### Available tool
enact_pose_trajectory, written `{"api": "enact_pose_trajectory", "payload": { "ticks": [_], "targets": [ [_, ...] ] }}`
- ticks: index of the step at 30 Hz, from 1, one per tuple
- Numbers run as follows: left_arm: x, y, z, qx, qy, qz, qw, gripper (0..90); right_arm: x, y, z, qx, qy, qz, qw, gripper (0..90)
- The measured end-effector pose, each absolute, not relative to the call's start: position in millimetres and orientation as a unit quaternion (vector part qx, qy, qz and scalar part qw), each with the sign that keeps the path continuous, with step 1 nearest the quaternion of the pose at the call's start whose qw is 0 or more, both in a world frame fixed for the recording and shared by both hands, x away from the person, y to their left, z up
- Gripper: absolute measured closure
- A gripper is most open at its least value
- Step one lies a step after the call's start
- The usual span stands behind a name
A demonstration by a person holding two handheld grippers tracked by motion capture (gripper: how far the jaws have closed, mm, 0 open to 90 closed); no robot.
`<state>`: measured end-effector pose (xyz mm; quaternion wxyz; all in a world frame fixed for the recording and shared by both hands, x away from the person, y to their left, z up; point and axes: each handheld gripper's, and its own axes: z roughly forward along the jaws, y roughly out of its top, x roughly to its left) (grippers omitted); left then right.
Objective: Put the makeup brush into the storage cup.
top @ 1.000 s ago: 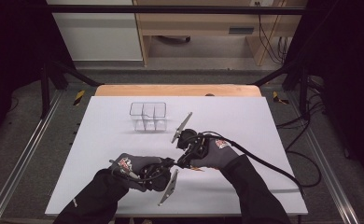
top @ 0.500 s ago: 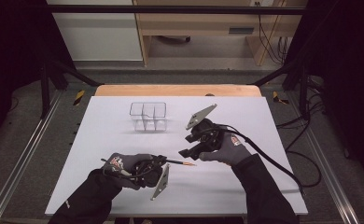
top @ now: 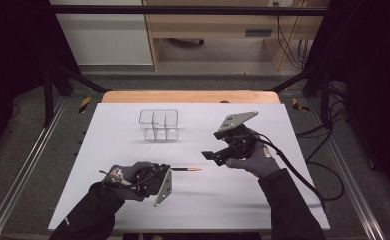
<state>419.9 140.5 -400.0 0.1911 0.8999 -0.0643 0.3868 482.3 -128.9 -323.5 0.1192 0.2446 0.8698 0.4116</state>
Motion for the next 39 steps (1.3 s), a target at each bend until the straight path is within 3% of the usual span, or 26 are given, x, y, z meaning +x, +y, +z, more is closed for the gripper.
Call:
{"api": "enact_pose_trajectory", "payload": {
  "ticks": [24, 39],
  "targets": [
    [423, 164, -412, 0.881, 0.090, 0.345, 0.312, 83.6, 463, -179, -357, 0.297, 0.811, 0.482, 0.147, 20.0],
    [420, 169, -414, 0.844, 0.184, 0.312, 0.395, 83.6, 455, -176, -368, 0.303, 0.797, 0.498, 0.159, 21.0]
  ]
}}
